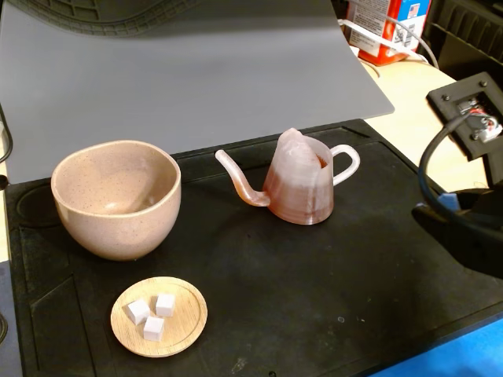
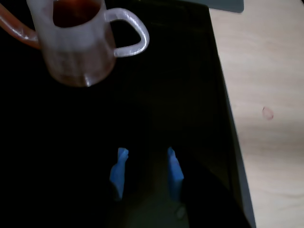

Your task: Pick up a kettle and pour liquid into a cup.

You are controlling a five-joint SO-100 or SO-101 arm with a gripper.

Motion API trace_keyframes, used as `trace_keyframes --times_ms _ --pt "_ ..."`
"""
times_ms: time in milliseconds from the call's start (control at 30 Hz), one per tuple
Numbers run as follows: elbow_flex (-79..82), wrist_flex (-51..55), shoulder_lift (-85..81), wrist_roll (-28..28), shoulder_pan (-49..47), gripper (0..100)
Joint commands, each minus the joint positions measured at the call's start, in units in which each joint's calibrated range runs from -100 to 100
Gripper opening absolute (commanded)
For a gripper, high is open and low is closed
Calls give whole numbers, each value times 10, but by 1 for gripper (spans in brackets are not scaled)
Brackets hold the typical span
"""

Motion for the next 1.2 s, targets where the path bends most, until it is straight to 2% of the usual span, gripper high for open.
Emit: trace_keyframes --times_ms 0,100,200,367,433,500,833,933,1133,1167 --pt "-28 -85 72 32 1 12" --pt "-35 -133 123 37 2 12" --pt "-93 -128 165 40 -1 20" --pt "-183 -133 259 40 1 21" --pt "-188 -133 282 78 3 21" --pt "-194 -133 295 85 3 21" --pt "-320 -135 408 85 -1 21" --pt "-327 -213 446 85 -3 21" --pt "-347 -219 469 89 -4 21" --pt "-358 -219 485 114 -4 21"
